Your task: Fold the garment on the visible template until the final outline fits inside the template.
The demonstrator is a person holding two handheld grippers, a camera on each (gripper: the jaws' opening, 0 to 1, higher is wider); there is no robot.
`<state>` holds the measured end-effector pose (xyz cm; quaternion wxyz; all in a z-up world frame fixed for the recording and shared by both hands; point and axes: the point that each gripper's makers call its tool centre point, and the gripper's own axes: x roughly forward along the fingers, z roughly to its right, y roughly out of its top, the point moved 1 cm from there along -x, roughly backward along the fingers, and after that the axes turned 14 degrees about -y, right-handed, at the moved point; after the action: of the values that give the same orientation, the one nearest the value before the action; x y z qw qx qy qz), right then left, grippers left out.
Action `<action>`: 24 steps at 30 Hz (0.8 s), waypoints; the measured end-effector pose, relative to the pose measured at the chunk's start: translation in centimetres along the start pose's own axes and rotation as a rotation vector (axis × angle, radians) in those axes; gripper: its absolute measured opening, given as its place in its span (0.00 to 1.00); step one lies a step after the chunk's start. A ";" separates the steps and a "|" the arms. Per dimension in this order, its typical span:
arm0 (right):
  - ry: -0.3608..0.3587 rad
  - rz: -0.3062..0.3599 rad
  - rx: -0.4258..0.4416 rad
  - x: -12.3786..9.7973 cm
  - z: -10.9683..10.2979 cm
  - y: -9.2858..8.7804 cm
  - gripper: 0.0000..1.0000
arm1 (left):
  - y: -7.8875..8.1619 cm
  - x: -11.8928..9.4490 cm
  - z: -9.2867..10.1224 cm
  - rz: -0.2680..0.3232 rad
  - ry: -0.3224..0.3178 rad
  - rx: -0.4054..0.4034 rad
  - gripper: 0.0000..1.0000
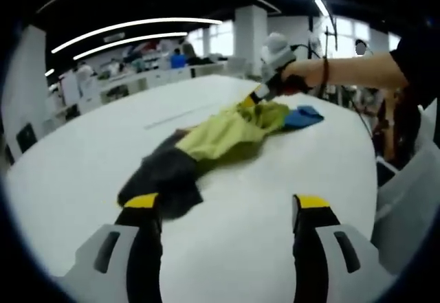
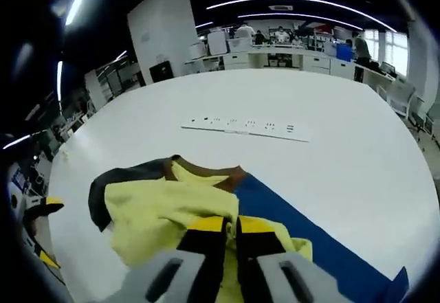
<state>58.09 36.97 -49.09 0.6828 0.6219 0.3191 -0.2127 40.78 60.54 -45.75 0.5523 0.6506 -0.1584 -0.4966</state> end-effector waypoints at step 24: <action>-0.022 0.009 -0.007 -2.5 1.0 0.1 0.24 | 2.1 2.4 2.8 0.030 -0.063 0.059 0.63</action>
<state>56.54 35.74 -47.20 0.6896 0.6185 0.3093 -0.2152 40.23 56.45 -44.77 0.5350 0.6482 -0.2003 -0.5035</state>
